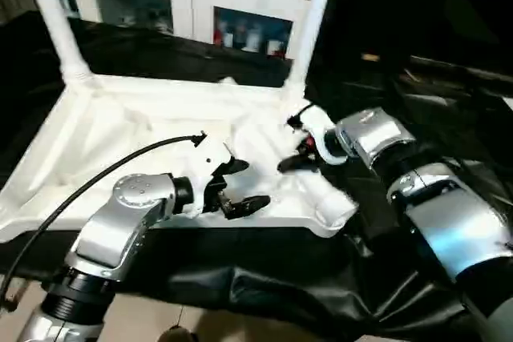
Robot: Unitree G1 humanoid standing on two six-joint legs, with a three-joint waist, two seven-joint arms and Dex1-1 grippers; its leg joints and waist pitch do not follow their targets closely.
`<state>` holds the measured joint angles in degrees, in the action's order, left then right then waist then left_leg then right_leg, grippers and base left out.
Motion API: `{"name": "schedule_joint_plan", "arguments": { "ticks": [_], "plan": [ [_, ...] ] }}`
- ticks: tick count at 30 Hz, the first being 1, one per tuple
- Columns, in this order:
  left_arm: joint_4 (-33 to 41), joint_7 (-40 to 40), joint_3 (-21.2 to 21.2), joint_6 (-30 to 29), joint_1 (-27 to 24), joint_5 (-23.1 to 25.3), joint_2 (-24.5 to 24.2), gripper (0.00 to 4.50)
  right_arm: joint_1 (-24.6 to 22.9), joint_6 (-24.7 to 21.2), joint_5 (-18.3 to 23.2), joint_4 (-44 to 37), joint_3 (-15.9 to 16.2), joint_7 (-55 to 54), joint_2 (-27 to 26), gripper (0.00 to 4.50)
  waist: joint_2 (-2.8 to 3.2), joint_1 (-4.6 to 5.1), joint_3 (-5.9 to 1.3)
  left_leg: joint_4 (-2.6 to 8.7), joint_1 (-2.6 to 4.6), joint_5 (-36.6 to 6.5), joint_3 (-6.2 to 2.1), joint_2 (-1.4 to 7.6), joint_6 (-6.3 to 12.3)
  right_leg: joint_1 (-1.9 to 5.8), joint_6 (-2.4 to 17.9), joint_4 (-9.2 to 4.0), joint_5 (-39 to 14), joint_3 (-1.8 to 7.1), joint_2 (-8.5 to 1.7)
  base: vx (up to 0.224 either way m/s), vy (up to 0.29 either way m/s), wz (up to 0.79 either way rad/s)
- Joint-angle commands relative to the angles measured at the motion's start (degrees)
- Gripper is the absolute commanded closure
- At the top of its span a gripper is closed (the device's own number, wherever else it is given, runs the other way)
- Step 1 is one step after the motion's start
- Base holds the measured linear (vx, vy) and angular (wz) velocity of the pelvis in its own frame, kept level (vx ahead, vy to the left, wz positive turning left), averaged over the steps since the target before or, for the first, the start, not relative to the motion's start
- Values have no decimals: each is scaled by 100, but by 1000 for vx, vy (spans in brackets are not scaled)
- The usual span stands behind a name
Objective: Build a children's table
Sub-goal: Rotate table base
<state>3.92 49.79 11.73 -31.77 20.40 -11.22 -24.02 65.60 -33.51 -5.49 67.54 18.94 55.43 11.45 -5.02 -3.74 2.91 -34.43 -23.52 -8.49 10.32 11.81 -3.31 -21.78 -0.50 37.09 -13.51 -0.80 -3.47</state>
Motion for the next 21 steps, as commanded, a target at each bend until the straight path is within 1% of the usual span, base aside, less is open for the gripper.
{"name": "schedule_joint_plan", "arguments": {
  "ticks": [1, 2, 3, 4, 5, 6, 8, 10, 12, 14, 15, 16, 17, 18, 19, 20, 21],
  "plan": [
    [10, 16, 98, -1, 85, -2, 15, 0, 4, -51, -142, 300, -26, 95, 43, 218, 125, 24, -329, 445, 279, -1720, -29, 168, -561, 50, 1091, -430, -892, 129, -346, 0, 0, 0],
    [-19, -9, 89, 27, 108, 5, 22, 0, 24, -24, -165, 377, -51, 95, 30, 230, 131, 22, -335, 443, 267, -1689, -33, 164, -580, 57, 1092, -423, -860, 130, -351, 0, 0, 0],
    [-51, -48, 66, 39, 132, 7, 39, 0, 28, -26, -158, 427, -90, 41, 22, 239, 132, 22, -343, 446, 251, -1575, -38, 165, -583, 78, 1085, -402, -704, 125, -349, 0, 0, 0],
    [-87, -85, 43, 52, 162, 6, 57, 0, 28, -61, -102, 483, -182, -20, 10, 247, 124, 31, -346, 445, 247, -1538, -33, 161, -577, 78, 1087, -399, -635, 126, -340, 0, 0, 0],
    [-102, -87, 43, 52, 179, 6, 61, 0, 32, -82, -67, 499, -214, -16, 12, 253, 152, 26, -350, 439, 259, -1480, -31, 161, -566, 76, 1120, -393, -515, 124, -343, 0, 0, 0],
    [-117, -105, 32, 41, 196, 10, 66, 0, 34, -126, -5, 513, -280, -57, 13, 261, 152, 36, -358, 427, 260, -1413, -22, 155, -552, 83, 1157, -388, -375, 124, -333, 0, 0, 0],
    [-147, -97, 18, 43, 214, 12, 53, 0, 23, -180, 88, 550, -375, -138, 29, 269, 127, 30, -365, 417, 254, -1309, -15, 152, -493, 100, 1190, -378, -254, 124, -333, 0, 0, 0],
    [-182, -114, 0, 59, 231, 38, 30, 0, -7, -199, 154, 585, -446, -180, 58, 272, 142, 31, -369, 411, 249, -1205, -12, 151, -463, 111, 1220, -369, -133, 123, -330, 0, 0, 0],
    [-235, -159, -82, 81, 254, 2, 59, 0, -26, -164, 212, 630, -556, -246, 94, 274, 195, 28, -372, 407, 259, -1198, -12, 148, -477, 109, 1250, -357, -43, 120, -320, 0, 0, 0],
    [-264, -216, -141, 76, 265, -22, 96, 0, -30, -156, 259, 642, -626, -290, 110, 274, 170, 34, -374, 408, 266, -1247, -9, 153, -485, 113, 1279, -360, -23, 117, -315, 0, 0, 0],
    [-332, -403, -283, 13, 323, -87, 225, 0, -1, -176, 432, 674, -941, -453, 158, 275, 162, 37, -370, 410, 263, -1256, -7, 155, -486, 115, 1297, -365, -37, 119, -321, 0, 0, 0],
    [-371, -639, -420, -189, 398, -126, 346, 0, 14, -230, 541, 665, -1094, -452, 212, 275, 156, 36, -372, 402, 265, -1246, -1, 152, -485, 120, 1308, -367, -20, 126, -324, 0, 0, 0],
    [-398, -815, -518, -340, 453, -154, 432, 0, 26, -269, 603, 661, -1207, -443, 249, 275, 143, 42, -376, 401, 264, -1201, 1, 154, -489, 136, 1323, -354, 66, 125, -313, 0, 0, 0],
    [-412, -929, -589, -395, 504, -181, 505, 0, 26, -292, 650, 642, -1284, -431, 294, 275, 99, 25, -378, 387, 265, -1152, 10, 147, -421, 137, 1328, -361, 69, 126, -315, 0, 0, 0],
    [-413, -983, -622, -425, 528, -194, 539, 0, 21, -306, 684, 615, -1322, -413, 332, 275, 111, 14, -377, 393, 259, -1143, 1, 148, -405, 140, 1319, -366, 26, 122, -325, 0, 0, 0],
    [-411, -1152, -730, -506, 607, -239, 649, 0, 5, -351, 802, 515, -1450, -351, 467, 275, 77, 14, -380, 387, 249, -1107, 4, 149, -370, 150, 1309, -369, 0, 122, -327, 0, 0, 0],
    [-412, -1209, -770, -504, 627, -252, 687, 0, -2, -352, 866, 459, -1526, -376, 519, 275, 80, 6, -380, 385, 254, -1063, 4, 154, -352, 154, 1310, -375, 35, 122, -333, 0, 0, 0]
  ]
}}
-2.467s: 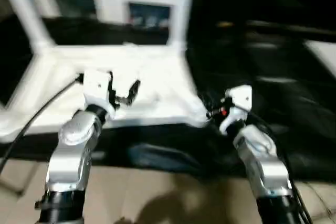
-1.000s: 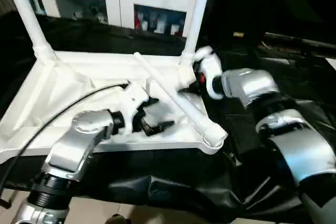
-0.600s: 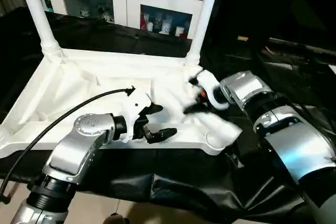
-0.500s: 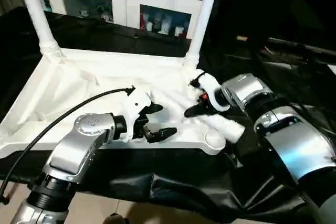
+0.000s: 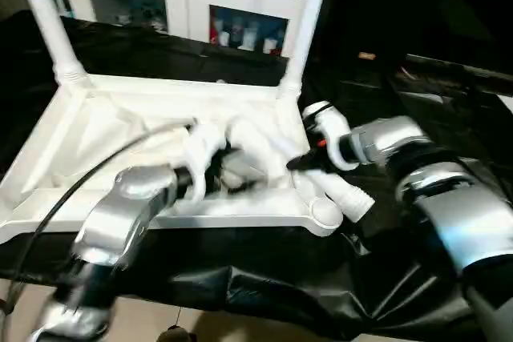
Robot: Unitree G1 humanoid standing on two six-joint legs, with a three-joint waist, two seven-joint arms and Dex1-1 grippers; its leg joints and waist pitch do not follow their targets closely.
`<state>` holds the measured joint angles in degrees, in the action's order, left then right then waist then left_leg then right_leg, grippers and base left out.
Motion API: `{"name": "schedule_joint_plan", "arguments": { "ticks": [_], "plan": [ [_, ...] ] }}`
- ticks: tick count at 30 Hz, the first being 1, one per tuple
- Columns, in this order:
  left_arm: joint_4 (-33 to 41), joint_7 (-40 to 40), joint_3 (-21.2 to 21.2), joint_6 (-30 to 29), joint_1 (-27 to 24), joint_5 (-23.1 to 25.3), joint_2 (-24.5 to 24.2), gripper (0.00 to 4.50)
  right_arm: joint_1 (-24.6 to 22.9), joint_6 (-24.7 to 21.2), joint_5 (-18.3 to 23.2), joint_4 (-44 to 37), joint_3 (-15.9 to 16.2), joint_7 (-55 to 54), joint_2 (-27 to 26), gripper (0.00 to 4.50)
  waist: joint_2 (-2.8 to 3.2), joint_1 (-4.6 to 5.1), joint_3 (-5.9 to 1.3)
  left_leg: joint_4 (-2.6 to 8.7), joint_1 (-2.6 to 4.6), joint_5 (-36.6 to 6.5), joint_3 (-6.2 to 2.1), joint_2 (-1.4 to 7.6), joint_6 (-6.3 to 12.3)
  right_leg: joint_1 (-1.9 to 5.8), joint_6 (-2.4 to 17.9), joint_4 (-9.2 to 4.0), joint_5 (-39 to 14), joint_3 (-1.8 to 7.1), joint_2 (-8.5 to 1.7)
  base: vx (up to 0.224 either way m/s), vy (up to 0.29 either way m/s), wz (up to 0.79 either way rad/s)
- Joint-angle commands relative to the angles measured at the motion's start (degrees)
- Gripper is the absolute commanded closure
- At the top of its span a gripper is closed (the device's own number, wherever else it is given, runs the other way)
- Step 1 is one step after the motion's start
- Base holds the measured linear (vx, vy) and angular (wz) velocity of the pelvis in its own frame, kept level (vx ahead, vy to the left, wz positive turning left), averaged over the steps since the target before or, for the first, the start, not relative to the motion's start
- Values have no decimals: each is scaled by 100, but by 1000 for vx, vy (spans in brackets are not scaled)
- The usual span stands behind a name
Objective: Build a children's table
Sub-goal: Rotate table base
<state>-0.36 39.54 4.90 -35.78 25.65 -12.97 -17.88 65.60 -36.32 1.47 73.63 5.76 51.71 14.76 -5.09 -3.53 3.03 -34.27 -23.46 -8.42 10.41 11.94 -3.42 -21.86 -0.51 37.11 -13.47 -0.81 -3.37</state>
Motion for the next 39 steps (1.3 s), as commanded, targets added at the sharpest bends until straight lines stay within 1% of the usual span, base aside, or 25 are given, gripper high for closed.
{"name": "schedule_joint_plan", "arguments": {
  "ticks": [1, 4, 5, 6, 7, 8, 9, 10, 11, 12, 14, 16, 18, 21, 22, 24, 25, 27, 28, 29, 33, 34, 36, 38, 39],
  "plan": [
    [24, -367, -236, -86, 157, -141, 193, 0, -22, -98, 426, -369, -506, -68, 360, 275, 77, -38, -401, 355, 245, -914, -1, 140, -288, 170, 1315, -362, 182, 117, -339, 0, 0, 0],
    [39, -557, -486, -28, 260, -350, 399, 0, -166, -90, 843, -841, -985, -41, 541, 275, 64, -60, -407, 336, 230, -719, 13, 126, -164, 194, 1332, -350, 477, 117, -327, 0, 0, 0],
    [39, -557, -486, -28, 260, -350, 399, 0, -166, -90, 843, -841, -985, -41, 541, 275, 50, -62, -405, 331, 225, -704, 17, 122, -148, 196, 1332, -355, 506, 119, -325, 0, 0, 0],
    [80, -852, -924, -356, 450, -860, 770, 0, -784, 105, 1384, -2071, -1521, 153, 462, 275, 18, -79, -390, 337, 219, -647, 39, 113, -107, 220, 1302, -362, 667, 136, -317, 0, 0, 0],
    [95, -943, -1069, -481, 515, -1044, 894, 0, -1007, 153, 1559, -2517, -1685, 206, 400, 275, 24, -135, -423, 313, 240, -542, 21, 133, -54, 239, 1282, -332, 972, 142, -345, 0, 0, 0],
    [97, -959, -1094, -505, 529, -1080, 918, 0, -1047, 143, 1598, -2602, -1720, 210, 382, 275, 24, -135, -423, 313, 240, -542, 21, 133, -54, 239, 1282, -332, 972, 142, -345, 0, 0, 0],
    [59, -1048, -1326, -696, 708, -1436, 1182, 0, -1404, -358, 2248, -3474, -2268, 126, 63, 276, 32, -149, -424, 321, 249, -460, 40, 99, 49, 227, 1320, -362, 1025, 139, -308, 0, 0, 0],
    [27, -1086, -1419, -753, 784, -1566, 1285, 0, -1549, -622, 2535, -3810, -2477, 110, -78, 276, 16, -154, -431, 312, 251, -428, 30, 109, 73, 232, 1351, -336, 1088, 143, -311, 0, 0, 0],
    [-8, -1112, -1479, -790, 833, -1649, 1341, 0, -1635, -759, 2692, -3983, -2577, 115, -157, 277, 58, -160, -437, 325, 267, -482, 19, 114, 117, 221, 1403, -357, 1043, 128, -311, 0, 0, 0],
    [-81, -1143, -1569, -853, 911, -1774, 1410, 0, -1741, -920, 2891, -4169, -2698, 121, -258, 277, 146, -169, -433, 339, 292, -655, 9, 123, 51, 193, 1446, -379, 878, 115, -306, 0, 0, 0],
    [-153, -1186, -1648, -960, 994, -1884, 1478, 0, -1861, -969, 3059, -4307, -2798, 96, -361, 277, 138, -169, -410, 358, 282, -920, 6, 119, -98, 194, 1419, -399, 486, 113, -310, 0, 0, 0],
    [-276, -1054, -1686, -1283, 1295, -2167, 1583, 0, -2071, -1120, 3615, -4599, -3083, -56, -642, 277, 186, -190, -395, 380, 313, -1130, 3, 117, -243, 163, 1307, -447, 35, 118, -322, 0, 0, 0],
    [-358, -1127, -1825, -1297, 1442, -2326, 1654, 0, -2199, -1259, 3851, -4951, -3080, -102, -743, 277, 151, -181, -392, 402, 291, -1129, -13, 119, -318, 186, 1228, -460, -140, 109, -328, 0, 0, 0],
    [-428, -1232, -2130, -1389, 1725, -2736, 1747, 0, -2394, -1479, 4023, -5469, -3007, -235, -885, 277, 144, -189, -392, 409, 279, -1001, -16, 113, -363, 183, 1154, -456, -66, 110, -334, 0, 0, 0],
    [-358, -1220, -2187, -1503, 1783, -2928, 1784, 0, -2410, -1589, 4049, -5546, -3035, -284, -939, 277, 84, -183, -390, 408, 269, -990, -13, 112, -349, 188, 1156, -456, -69, 107, -338, 0, 0, 0],
    [-243, -1174, -2190, -1612, 1785, -3106, 1805, 0, -2424, -1691, 4055, -5600, -3009, -297, -960, 277, 124, -197, -384, 410, 257, -901, -17, 108, -354, 189, 1123, -454, -81, 110, -349, 0, 0, 0],
    [-243, -1174, -2190, -1612, 1785, -3106, 1805, 0, -2424, -1691, 4055, -5600, -3009, -297, -960, 277, 123, -198, -386, 406, 252, -881, -10, 104, -359, 190, 1114, -455, -59, 112, -345, 0, 0, 0],
    [-167, -1147, -2196, -1716, 1741, -3244, 1849, 0, -2493, -1791, 4140, -5683, -2891, -186, -920, 277, 68, -214, -381, 407, 242, -806, -2, 97, -321, 206, 1063, -460, -50, 114, -347, 0, 0, 0],
    [-165, -1157, -2196, -1730, 1737, -3248, 1856, 0, -2513, -1822, 4170, -5714, -2864, -176, -911, 277, 83, -217, -384, 405, 248, -787, -2, 101, -310, 200, 1047, -464, -43, 117, -351, 0, 0, 0],
    [-145, -1138, -2181, -1741, 1728, -3257, 1857, 0, -2539, -1868, 4214, -5762, -2840, -141, -903, 277, -10, -204, -376, 407, 236, -770, 7, 106, -278, 204, 1007, -484, -63, 116, -345, 0, 0, 0],
    [-191, -998, -2097, -1878, 1775, -3242, 1740, 0, -2683, -2110, 4364, -6029, -2528, 84, -776, 277, 28, -245, -368, 419, 249, -702, -7, 115, -267, 192, 838, -486, -161, 120, -352, 0, 0, 0],
    [-245, -996, -1989, -1871, 1794, -3169, 1634, 0, -2755, -2107, 4281, -6187, -2358, 91, -734, 277, 54, -245, -364, 428, 250, -743, -10, 118, -315, 181, 832, -486, -219, 119, -357, 0, 0, 0],
    [-300, -1007, -1898, -1789, 1802, -3076, 1570, 0, -2799, -1987, 4109, -6284, -2206, 48, -705, 277, 35, -251, -365, 427, 259, -732, -9, 120, -345, 183, 769, -489, -194, 121, -346, 0, 0, 0],
    [-350, -1096, -1874, -1668, 1817, -3027, 1572, 0, -2850, -1524, 3609, -6380, -1893, -122, -664, 277, 63, -254, -366, 435, 250, -754, -16, 119, -414, 172, 720, -489, -206, 121, -352, 0, 0, 0],
    [-381, -1330, -1922, -1342, 1872, -2857, 1667, 0, -2846, -933, 3012, -6378, -1590, -488, -701, 277, 88, -255, -359, 447, 246, -823, -28, 133, -542, 157, 691, -504, -290, 122, -377, 0, 0, 0]
  ]
}}
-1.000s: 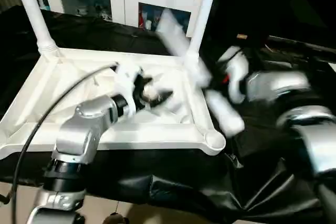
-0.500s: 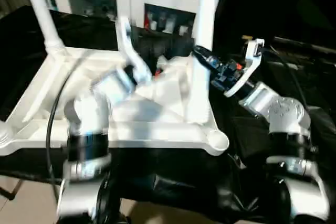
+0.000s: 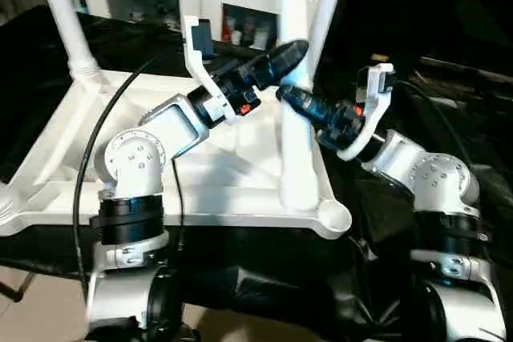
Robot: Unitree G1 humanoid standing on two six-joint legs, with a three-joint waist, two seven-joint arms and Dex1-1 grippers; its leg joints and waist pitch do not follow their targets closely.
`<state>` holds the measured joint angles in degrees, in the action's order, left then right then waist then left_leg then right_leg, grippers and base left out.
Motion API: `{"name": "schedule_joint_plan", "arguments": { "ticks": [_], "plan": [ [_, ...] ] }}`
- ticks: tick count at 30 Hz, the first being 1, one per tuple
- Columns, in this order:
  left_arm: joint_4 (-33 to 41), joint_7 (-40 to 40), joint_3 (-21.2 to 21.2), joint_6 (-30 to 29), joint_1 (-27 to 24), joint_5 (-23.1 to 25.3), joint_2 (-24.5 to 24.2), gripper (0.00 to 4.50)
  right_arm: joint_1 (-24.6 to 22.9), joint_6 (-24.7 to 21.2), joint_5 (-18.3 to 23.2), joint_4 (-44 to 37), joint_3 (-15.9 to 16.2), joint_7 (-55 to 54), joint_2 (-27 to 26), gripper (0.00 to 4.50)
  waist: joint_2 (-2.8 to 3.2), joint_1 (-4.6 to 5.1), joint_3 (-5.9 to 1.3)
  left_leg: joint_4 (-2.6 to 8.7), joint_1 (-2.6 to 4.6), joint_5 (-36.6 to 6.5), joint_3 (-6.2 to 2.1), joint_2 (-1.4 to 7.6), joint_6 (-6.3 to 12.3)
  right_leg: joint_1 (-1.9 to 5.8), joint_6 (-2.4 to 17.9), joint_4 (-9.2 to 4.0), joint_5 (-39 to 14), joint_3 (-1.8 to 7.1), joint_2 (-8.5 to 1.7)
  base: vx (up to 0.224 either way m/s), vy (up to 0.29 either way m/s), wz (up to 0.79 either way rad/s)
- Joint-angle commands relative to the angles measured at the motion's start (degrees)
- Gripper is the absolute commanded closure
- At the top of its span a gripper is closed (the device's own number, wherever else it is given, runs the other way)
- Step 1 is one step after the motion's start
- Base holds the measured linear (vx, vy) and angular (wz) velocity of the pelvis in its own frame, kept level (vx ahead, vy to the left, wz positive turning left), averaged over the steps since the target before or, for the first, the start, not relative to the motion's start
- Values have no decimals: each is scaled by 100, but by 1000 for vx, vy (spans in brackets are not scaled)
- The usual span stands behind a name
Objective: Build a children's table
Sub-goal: Rotate table base
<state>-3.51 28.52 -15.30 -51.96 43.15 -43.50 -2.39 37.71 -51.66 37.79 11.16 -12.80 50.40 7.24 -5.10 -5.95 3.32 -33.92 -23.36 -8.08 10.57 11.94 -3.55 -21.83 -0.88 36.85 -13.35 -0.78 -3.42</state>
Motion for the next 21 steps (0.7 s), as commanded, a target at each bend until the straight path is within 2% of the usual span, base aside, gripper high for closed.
{"name": "schedule_joint_plan", "arguments": {
  "ticks": [1, 2, 3, 5, 6, 8, 10, 12, 13, 14, 15, 17, 20, 21],
  "plan": [
    [-133, -487, 5, 508, 186, 308, 219, 0, -49, 1179, -1131, -110, 488, -708, -22, 277, 82, -6, -377, 420, 241, -941, -44, 138, -584, 141, 700, -500, -395, 120, -377, 0, 0, 0],
    [-182, -668, -32, 605, 223, 404, 255, 0, -42, 1444, -1366, -71, 590, -942, -79, 277, 70, 9, -388, 413, 249, -1036, -39, 130, -645, 144, 677, -496, -466, 130, -377, 0, 0, 0],
    [-237, -828, 4, 748, 246, 595, 255, 0, -43, 1660, -1530, -15, 668, -1128, -153, 277, 102, 2, -386, 421, 248, -1068, -50, 114, -637, 142, 639, -501, -526, 131, -367, 0, 0, 0],
    [-329, -1134, 0, 946, 291, 839, 298, 29, -65, 2087, -1850, 60, 893, -1372, -235, 277, 89, 27, -388, 430, 248, -1111, -56, 123, -628, 137, 605, -503, -516, 131, -353, 0, 0, 0],
    [-373, -1264, -41, 994, 317, 884, 334, 36, -77, 2289, -1992, 84, 1012, -1441, -251, 277, 112, 28, -403, 424, 256, -1108, -62, 121, -621, 147, 602, -479, -333, 126, -342, 0, 0, 0],
    [-471, -1464, -120, 1087, 363, 907, 383, 39, -72, 2492, -2084, 118, 1073, -1619, -344, 277, 118, 29, -407, 413, 237, -986, -61, 108, -580, 158, 637, -453, -6, 125, -324, 0, 0, 0],
    [-750, -1791, -211, 1322, 439, 981, 452, 63, -60, 3075, -2461, 270, 1297, -2151, -619, 277, 91, 48, -408, 407, 225, -898, -53, 90, -534, 162, 692, -435, 193, 126, -320, 0, 0, 0],
    [-893, -1954, -232, 1466, 469, 1079, 482, 80, -86, 3430, -2719, 396, 1496, -2275, -710, 277, 88, 66, -422, 399, 227, -847, -56, 92, -496, 188, 709, -422, 339, 120, -314, 0, 0, 0],
    [-893, -1954, -232, 1466, 469, 1079, 482, 80, -86, 3430, -2719, 396, 1496, -2275, -710, 277, 103, 69, -424, 391, 230, -779, -57, 89, -448, 192, 723, -410, 494, 121, -308, 0, 0, 0],
    [-974, -2049, -258, 1593, 486, 1140, 507, 84, -77, 3598, -2849, 496, 1533, -2459, -789, 277, 78, 67, -428, 389, 234, -753, -54, 93, -421, 195, 730, -409, 563, 119, -301, 0, 0, 0],
    [-1062, -2200, -278, 1803, 513, 1286, 521, 96, -35, 3920, -3123, 646, 1663, -2692, -803, 277, 61, 67, -423, 390, 220, -703, -54, 94, -407, 195, 746, -402, 598, 114, -315, 0, 0, 0],
    [-1145, -2284, -283, 1976, 538, 1408, 524, 122, 22, 4237, -3411, 815, 1831, -2898, -777, 277, 65, 71, -421, 388, 233, -719, -50, 94, -400, 192, 726, -406, 575, 115, -313, 0, 0, 0],
    [-1163, -2203, -213, 1999, 520, 1428, 515, 129, 68, 4391, -3540, 979, 1957, -2933, -766, 277, 72, 72, -417, 388, 239, -799, -50, 97, -357, 189, 715, -404, 541, 115, -309, 0, 0, 0],
    [-1125, -2245, -114, 2040, 473, 1507, 500, 143, 93, 4566, -3648, 1115, 1974, -3053, -806, 277, 43, 65, -419, 385, 235, -793, -47, 103, -323, 192, 711, -401, 547, 117, -319, 0, 0, 0]
  ]
}}
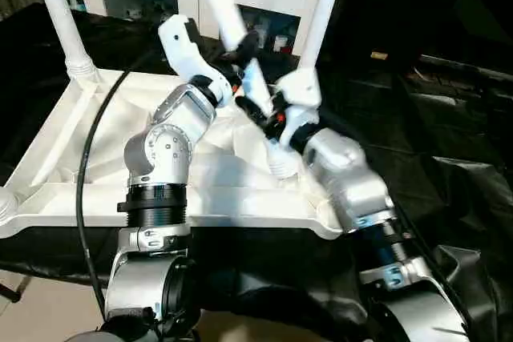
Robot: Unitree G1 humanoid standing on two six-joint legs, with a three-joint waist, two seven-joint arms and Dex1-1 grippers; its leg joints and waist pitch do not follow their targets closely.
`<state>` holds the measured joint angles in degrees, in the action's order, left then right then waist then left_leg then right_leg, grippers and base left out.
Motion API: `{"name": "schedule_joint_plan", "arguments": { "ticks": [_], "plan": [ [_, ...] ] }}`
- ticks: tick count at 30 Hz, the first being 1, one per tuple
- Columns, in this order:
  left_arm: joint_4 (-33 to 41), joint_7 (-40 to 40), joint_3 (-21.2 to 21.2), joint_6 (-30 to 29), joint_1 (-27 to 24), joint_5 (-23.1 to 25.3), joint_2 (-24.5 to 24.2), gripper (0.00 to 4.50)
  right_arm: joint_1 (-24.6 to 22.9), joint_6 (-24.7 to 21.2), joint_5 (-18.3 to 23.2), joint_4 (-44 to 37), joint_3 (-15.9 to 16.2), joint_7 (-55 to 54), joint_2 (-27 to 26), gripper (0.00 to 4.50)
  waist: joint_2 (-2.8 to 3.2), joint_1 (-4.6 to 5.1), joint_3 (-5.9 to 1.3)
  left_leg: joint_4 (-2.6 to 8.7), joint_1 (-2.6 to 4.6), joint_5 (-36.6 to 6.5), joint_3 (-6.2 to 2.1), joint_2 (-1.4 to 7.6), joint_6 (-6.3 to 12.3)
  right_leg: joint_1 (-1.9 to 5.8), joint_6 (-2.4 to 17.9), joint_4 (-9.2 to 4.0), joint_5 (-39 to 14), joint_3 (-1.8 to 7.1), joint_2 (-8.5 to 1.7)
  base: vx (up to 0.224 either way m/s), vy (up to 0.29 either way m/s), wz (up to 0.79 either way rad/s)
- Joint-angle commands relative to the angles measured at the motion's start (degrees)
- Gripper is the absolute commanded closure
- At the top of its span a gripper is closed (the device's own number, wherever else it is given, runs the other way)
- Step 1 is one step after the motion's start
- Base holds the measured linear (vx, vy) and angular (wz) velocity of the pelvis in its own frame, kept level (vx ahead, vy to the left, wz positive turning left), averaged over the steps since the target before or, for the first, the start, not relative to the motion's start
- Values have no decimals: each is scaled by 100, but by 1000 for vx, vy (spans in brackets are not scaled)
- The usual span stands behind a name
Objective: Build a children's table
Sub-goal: Rotate table base
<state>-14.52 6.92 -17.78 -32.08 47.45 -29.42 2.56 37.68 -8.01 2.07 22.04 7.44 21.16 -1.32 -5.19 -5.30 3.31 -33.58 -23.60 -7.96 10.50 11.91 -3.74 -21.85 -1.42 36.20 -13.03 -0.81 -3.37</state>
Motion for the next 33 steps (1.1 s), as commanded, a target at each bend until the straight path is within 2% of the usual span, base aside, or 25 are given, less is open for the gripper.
{"name": "schedule_joint_plan", "arguments": {
  "ticks": [1, 3, 4, 6, 7, 8, 11, 12, 14, 15, 18, 19, 22, 23, 24, 25, 26, 27, 28, 29, 30, 31, 32, 33],
  "plan": [
    [-17, -116, 150, 78, 33, 120, 1, 158, 101, 253, -86, 63, -61, -183, 32, 277, 63, -1, -417, 350, 266, -812, -40, 105, -292, 189, 767, -334, 511, 120, -321, 0, 0, 0],
    [51, -248, 180, 190, -17, 214, -13, 166, 124, 399, -120, 143, -75, -302, 3, 277, 84, -4, -419, 349, 265, -830, -43, 108, -273, 189, 776, -330, 547, 122, -324, 0, 0, 0],
    [66, -280, 184, 243, -32, 251, -18, 166, 128, 485, -165, 169, -59, -336, 6, 277, 75, 3, -417, 348, 262, -836, -41, 107, -273, 189, 776, -332, 571, 124, -318, 0, 0, 0],
    [90, -275, 208, 347, -48, 319, -49, 174, 129, 576, -208, 206, -56, -390, -5, 277, 117, 9, -422, 347, 264, -827, -47, 110, -287, 185, 771, -327, 656, 122, -315, 0, 0, 0],
    [93, -266, 212, 374, -47, 327, -54, 195, 128, 579, -198, 217, -65, -399, -15, 277, 95, 16, -421, 346, 263, -852, -43, 102, -295, 194, 768, -329, 650, 122, -311, 0, 0, 0],
    [100, -213, 188, 425, -34, 289, -38, 205, 120, 635, -202, 234, -60, -406, -13, 277, 101, 18, -423, 345, 264, -877, -43, 99, -297, 195, 780, -330, 645, 123, -312, 0, 0, 0],
    [115, -158, 170, 495, -2, 270, -33, 207, 123, 799, -140, 261, -58, -287, -2, 277, 107, 25, -424, 344, 273, -939, -42, 107, -291, 189, 805, -329, 577, 123, -312, 0, 0, 0],
    [114, -62, 207, 508, -1, 272, -52, 215, 95, 1010, 2, 244, -62, 10, 10, 221, 92, 26, -424, 341, 268, -968, -39, 105, -254, 193, 812, -337, 583, 124, -310, 0, 0, 0],
    [99, -1, 226, 489, -3, 253, -61, 243, 79, 1081, 78, 231, -48, 200, 21, 201, 73, 24, -421, 336, 254, -966, -38, 106, -182, 201, 818, -329, 617, 126, -316, 0, 0, 0],
    [103, 61, 262, 471, -15, 243, -94, 243, 65, 1047, 185, 166, -46, 354, 25, 201, 97, 11, -427, 333, 261, -897, -44, 106, -161, 200, 823, -319, 670, 123, -315, 0, 0, 0],
    [135, 161, 332, 440, -42, 233, -164, 260, 55, 1011, 299, 112, -48, 498, 34, 170, 101, 12, -432, 329, 270, -819, -43, 110, -104, 194, 908, -307, 809, 118, -304, 0, 0, 0],
    [306, 501, 348, 229, -56, 43, -374, 260, 92, 460, 746, -114, -188, 922, 104, 170, 184, 3, -434, 329, 274, -819, -55, 106, -123, 191, 926, -292, 841, 115, -303, 0, 0, 0],
    [292, 937, 320, 35, 23, -182, -602, 276, 137, -447, 1527, -499, -475, 1611, 325, 142, 175, 17, -435, 336, 292, -847, -52, 99, -93, 208, 1007, -290, 982, 108, -268, 0, 0, 0],
    [268, 1087, 327, -27, 44, -247, -657, 277, 149, -599, 1637, -547, -500, 1769, 418, 139, 155, -6, -432, 334, 294, -855, -50, 109, -88, 214, 1035, -291, 947, 109, -282, 0, 0, 0],
    [212, 1362, 318, -157, 104, -393, -751, 278, 178, -963, 1887, -624, -569, 2128, 648, 139, 130, -27, -434, 329, 293, -830, -44, 98, -78, 235, 1073, -289, 875, 103, -281, 0, 0, 0],
    [192, 1455, 311, -199, 127, -449, -777, 278, 191, -1063, 1976, -620, -587, 2264, 740, 139, 142, -31, -421, 338, 287, -840, -36, 101, -95, 216, 1078, -302, 820, 107, -282, 0, 0, 0],
    [202, 1861, 286, -440, 224, -711, -940, 278, 279, -1784, 2388, -625, -691, 2720, 1075, 139, 121, -26, -412, 338, 292, -892, -25, 94, -134, 211, 1111, -312, 714, 108, -279, 0, 0, 0],
    [202, 1887, 282, -458, 237, -728, -956, 278, 289, -1857, 2424, -626, -694, 2770, 1110, 139, 133, -46, -429, 332, 290, -865, -29, 95, -150, 222, 1152, -307, 659, 104, -290, 0, 0, 0],
    [192, 2103, 252, -643, 343, -899, -1087, 278, 364, -2336, 2658, -619, -690, 3154, 1376, 139, 143, -43, -430, 325, 294, -864, -28, 84, -173, 226, 1182, -312, 614, 101, -282, 0, 0, 0],
    [210, 2255, 225, -823, 394, -1083, -1127, 278, 414, -2586, 2741, -575, -686, 3263, 1471, 139, 130, -42, -427, 326, 287, -842, -18, 95, -179, 219, 1186, -315, 620, 108, -295, 0, 0, 0],
    [233, 2483, 237, -990, 460, -1249, -1183, 278, 470, -2845, 2781, -503, -651, 3414, 1583, 139, 91, -41, -422, 326, 271, -814, -13, 85, -203, 227, 1220, -315, 550, 107, -306, 0, 0, 0],
    [257, 2709, 256, -1147, 519, -1410, -1235, 278, 521, -3084, 2813, -433, -615, 3542, 1682, 139, 95, -44, -426, 318, 279, -788, -11, 73, -202, 226, 1254, -312, 515, 103, -303, 0, 0, 0],
    [268, 2771, 263, -1187, 528, -1454, -1246, 278, 526, -3131, 2811, -419, -603, 3565, 1702, 139, 84, -54, -426, 316, 267, -728, -6, 76, -203, 223, 1306, -312, 487, 104, -313, 0, 0, 0],
    [293, 2942, 299, -1248, 578, -1535, -1290, 278, 548, -3430, 2855, -393, -538, 3658, 1796, 139, 81, -58, -424, 314, 270, -702, -6, 73, -206, 223, 1348, -312, 454, 101, -314, 0, 0, 0]
  ]
}}
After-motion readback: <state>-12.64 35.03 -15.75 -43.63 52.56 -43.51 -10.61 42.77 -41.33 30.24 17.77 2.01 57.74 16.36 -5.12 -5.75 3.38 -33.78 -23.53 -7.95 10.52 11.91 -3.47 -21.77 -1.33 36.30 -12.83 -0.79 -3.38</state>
